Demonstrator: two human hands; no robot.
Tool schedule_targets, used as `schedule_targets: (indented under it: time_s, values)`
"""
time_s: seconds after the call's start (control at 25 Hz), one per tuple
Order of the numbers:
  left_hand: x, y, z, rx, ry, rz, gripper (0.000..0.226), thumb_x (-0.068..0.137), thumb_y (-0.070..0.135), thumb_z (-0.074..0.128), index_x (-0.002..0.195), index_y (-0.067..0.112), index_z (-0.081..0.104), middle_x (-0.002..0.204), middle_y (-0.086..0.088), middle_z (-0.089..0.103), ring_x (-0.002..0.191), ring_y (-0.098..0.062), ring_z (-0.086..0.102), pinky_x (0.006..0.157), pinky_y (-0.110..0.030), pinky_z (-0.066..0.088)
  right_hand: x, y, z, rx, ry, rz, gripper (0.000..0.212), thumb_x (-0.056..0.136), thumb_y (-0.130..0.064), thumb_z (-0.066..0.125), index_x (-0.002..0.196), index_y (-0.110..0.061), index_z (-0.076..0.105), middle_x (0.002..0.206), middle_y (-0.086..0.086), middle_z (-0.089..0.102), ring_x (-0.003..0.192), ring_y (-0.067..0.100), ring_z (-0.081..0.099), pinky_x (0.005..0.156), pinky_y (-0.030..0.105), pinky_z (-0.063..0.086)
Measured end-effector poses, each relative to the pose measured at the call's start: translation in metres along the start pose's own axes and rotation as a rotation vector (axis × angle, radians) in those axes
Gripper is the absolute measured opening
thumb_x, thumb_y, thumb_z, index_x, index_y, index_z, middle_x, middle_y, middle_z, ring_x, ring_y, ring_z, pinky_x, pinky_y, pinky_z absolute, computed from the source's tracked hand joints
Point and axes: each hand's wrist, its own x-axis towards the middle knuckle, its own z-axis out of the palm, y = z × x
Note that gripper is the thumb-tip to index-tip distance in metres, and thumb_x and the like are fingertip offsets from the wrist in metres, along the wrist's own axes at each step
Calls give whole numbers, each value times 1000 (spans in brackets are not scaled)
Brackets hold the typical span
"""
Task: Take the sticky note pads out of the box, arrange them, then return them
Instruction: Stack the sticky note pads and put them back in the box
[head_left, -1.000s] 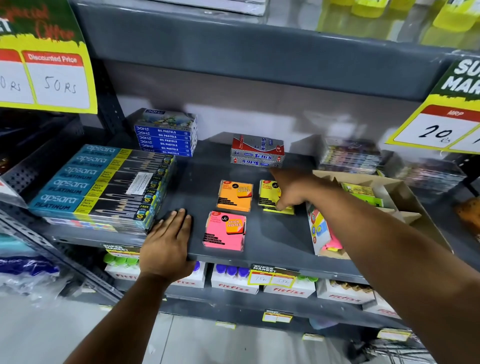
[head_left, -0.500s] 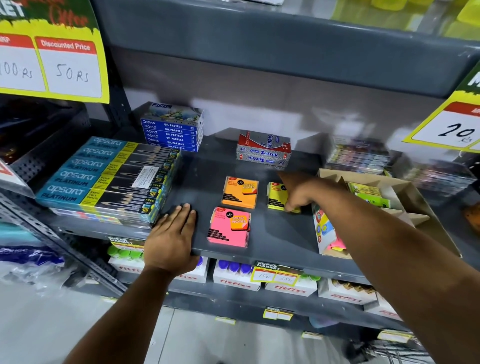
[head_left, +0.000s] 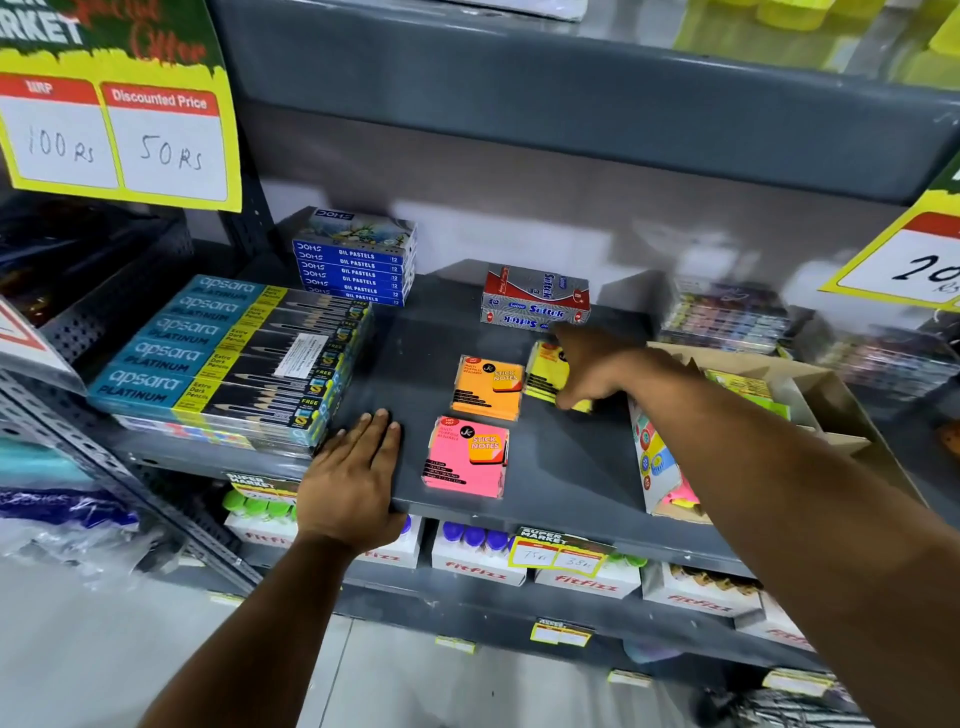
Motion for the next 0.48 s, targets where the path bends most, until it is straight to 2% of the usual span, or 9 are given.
schedule_targets:
  time_s: [0.12, 0.2, 0.32, 0.4, 0.48]
  values:
    - [0, 1, 0, -8, 11, 9, 95, 48, 38, 74, 132, 1, 52, 139, -23, 50, 125, -38, 52, 103, -50, 38, 10, -28, -14, 78, 41, -85, 105, 63, -33, 86, 146, -12, 26, 134, 13, 55, 111, 32, 56, 86, 40, 52]
    - [0, 2, -1, -4, 16, 15, 95, 45, 34, 77, 130, -1, 53, 138, -24, 51, 122, -39, 54, 101, -50, 40, 15, -49, -16, 88, 35, -142, 103, 64, -32, 86, 146, -11, 26, 126, 10, 58, 104, 29, 58, 80, 37, 53]
    - [1, 2, -2, 2, 17, 12, 92, 46, 32, 79, 128, -1, 54, 136, -25, 53, 120, -40, 55, 99, -50, 42, 19, -72, -9, 69, 1, -172, 82, 64, -31, 86, 129, -11, 40, 103, 3, 57, 91, 27, 60, 62, 31, 47]
    - [2, 3, -2, 9, 19, 16, 90, 48, 31, 80, 128, -2, 54, 135, -25, 53, 119, -40, 56, 99, -51, 42, 21, -78, 0, 26, -6, -159, 65, 63, -31, 86, 112, -13, 47, 98, 7, 61, 86, 28, 62, 59, 31, 48]
    - [2, 3, -2, 12, 18, 21, 88, 51, 29, 80, 129, -1, 54, 136, -25, 52, 120, -41, 55, 99, -52, 42, 24, -80, 8, -3, -8, -150, 64, 62, -32, 86, 110, -14, 48, 99, 8, 62, 84, 27, 61, 61, 32, 49]
